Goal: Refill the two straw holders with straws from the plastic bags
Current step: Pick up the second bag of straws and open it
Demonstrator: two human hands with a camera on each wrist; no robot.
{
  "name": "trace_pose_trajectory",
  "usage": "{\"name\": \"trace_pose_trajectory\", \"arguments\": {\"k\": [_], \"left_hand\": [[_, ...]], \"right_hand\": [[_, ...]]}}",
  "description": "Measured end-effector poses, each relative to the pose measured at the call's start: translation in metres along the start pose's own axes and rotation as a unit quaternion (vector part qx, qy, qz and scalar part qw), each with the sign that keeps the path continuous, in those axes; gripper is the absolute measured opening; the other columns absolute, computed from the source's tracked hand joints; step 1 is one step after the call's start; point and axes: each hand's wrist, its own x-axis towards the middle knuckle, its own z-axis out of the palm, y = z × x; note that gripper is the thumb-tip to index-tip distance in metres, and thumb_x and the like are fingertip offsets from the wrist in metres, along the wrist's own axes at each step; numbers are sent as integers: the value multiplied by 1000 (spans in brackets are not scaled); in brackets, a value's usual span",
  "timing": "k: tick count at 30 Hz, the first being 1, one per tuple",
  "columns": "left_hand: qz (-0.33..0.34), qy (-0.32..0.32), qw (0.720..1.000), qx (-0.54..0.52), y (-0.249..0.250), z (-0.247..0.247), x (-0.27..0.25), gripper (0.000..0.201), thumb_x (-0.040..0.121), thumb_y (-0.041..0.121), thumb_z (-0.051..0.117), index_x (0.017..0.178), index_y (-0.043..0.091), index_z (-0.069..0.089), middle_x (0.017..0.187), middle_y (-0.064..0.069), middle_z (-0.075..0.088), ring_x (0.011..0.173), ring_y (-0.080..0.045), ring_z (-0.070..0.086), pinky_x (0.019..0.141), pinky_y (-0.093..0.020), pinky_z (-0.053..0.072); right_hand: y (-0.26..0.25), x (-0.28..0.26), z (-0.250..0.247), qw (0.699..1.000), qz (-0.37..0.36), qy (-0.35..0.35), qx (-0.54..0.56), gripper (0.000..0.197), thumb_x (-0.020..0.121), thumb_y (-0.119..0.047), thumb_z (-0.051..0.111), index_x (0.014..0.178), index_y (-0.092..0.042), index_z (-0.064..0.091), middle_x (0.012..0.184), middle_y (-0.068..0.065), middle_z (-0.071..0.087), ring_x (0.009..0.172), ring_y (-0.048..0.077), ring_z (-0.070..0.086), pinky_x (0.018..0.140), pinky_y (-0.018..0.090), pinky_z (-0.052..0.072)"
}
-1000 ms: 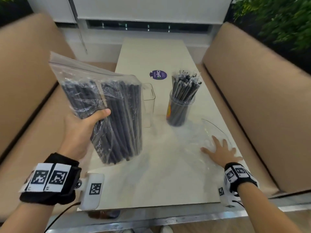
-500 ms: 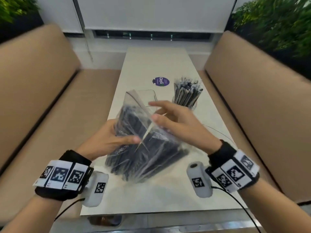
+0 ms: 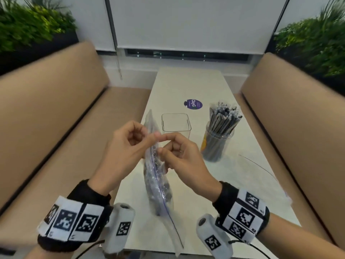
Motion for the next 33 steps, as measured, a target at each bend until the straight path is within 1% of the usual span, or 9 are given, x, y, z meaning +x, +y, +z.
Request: {"name": "trace_pose_trajectory", "arguments": {"k": [3,7,9,12,16,19,24,28,33], "left_hand": [[37,44,998,35,6,-7,3,14,79,21,77,76,19,64,74,-4,70,62,-14,61,56,-29,51],[80,74,989,100,20,-14,2,7,78,19,78,77,23,73,78,6,74,63,-2,61,60,-17,53],[49,54,994,80,24,-14,4,6,78,15,78,80,20,76,75,4,75,63,0,63,62,-14,53],[-3,4,999,46,26,-16,11,9,80,5,73,82,12,78,65,4,73,57,3,61,57,-9,51],[-20,34,999,-11,25,-15,17,8,78,5,76,74,11,76,51,6,65,47,1,55,51,-8,48],[-43,35,996,-63,23,-6,16,5,73,9,79,71,10,75,52,5,66,47,-1,54,52,-9,48],[-112,9,981,-158,18,7,15,7,67,17,79,66,14,73,64,-3,66,56,-9,57,57,-15,50],[-167,-42,960,-220,18,7,19,10,66,26,72,68,16,75,61,3,65,52,-5,56,55,-13,52],[-219,-77,933,-276,16,4,28,15,69,25,70,77,13,71,65,2,68,54,-5,58,60,-15,54]], "right_hand": [[-2,1,2,1000,-7,-2,16,19,93,1,61,111,-4,61,66,6,60,56,14,57,53,24,52],[-3,2,2,1000,-6,6,-3,19,92,1,61,108,-8,62,63,0,60,55,13,59,55,29,54],[-4,2,3,999,-12,-3,-32,18,91,0,61,106,-10,63,62,-2,61,53,18,61,58,35,56],[-8,-1,2,993,-44,-10,-112,18,90,-3,61,104,-15,63,63,2,60,53,16,60,60,32,54],[-21,-1,0,985,-80,25,-152,16,92,-17,63,102,-28,63,75,-2,63,65,16,61,68,37,56],[-31,7,2,987,-83,46,-129,12,91,-23,65,103,-25,64,76,-4,68,71,11,64,71,41,58],[-31,20,4,989,-52,46,-129,18,86,-27,73,99,-18,64,80,6,74,71,17,70,73,40,60],[-29,29,-1,998,-20,46,-39,14,88,-11,70,89,2,63,75,24,71,60,21,66,60,35,58],[-29,37,-5,998,-17,44,-49,12,92,-4,62,80,-3,62,68,20,68,55,21,65,57,30,55]]}}
